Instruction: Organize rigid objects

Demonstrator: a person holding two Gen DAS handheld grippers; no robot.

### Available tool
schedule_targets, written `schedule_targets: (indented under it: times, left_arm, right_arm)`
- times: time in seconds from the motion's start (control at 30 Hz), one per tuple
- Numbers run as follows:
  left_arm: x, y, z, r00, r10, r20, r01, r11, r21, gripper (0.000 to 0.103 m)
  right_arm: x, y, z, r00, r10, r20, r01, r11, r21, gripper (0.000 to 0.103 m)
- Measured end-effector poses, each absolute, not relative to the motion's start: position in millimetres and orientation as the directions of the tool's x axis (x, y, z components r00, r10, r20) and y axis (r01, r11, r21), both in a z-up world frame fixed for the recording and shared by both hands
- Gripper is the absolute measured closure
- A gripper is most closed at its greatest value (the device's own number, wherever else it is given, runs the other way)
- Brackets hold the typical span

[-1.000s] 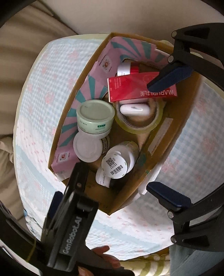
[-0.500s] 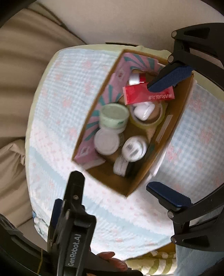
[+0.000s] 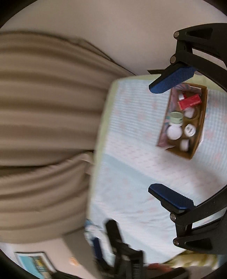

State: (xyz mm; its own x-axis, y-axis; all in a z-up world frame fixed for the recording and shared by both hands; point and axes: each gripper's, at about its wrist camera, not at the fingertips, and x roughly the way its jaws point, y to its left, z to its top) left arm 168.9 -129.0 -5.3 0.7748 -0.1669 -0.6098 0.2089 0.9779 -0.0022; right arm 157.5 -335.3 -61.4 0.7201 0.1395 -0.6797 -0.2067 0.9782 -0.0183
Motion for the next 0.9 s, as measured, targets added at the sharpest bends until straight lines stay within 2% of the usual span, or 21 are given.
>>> schedule_targets:
  times: [0.17, 0.3, 0.6, 0.9]
  left_arm:
    - [113, -92, 22, 0.847, -0.133, -0.514, 0.165, 0.986, 0.016, 0.0]
    - [78, -73, 29, 0.879, -0.105, -0.464, 0.133, 0.991, 0.028, 0.0]
    - [28, -52, 23, 0.898, -0.132, -0.42, 0.136, 0.991, -0.021, 0.0]
    - [14, -54, 26, 0.912, -0.132, -0.389, 0.146, 0.989, 0.006, 0.0]
  right_arm:
    - [110, -318, -21, 0.815, 0.098, -0.571, -0.091, 0.995, 0.04, 0.0]
    - [81, -308, -12, 0.853, 0.053, -0.52, -0.029, 0.998, 0.054, 0.0]
    - [26, -288, -7, 0.904, -0.02, -0.428, 0.023, 1.0, 0.003, 0.0]
    - [15, -283, -3, 0.915, -0.033, -0.402, 0.037, 0.999, 0.002, 0.0]
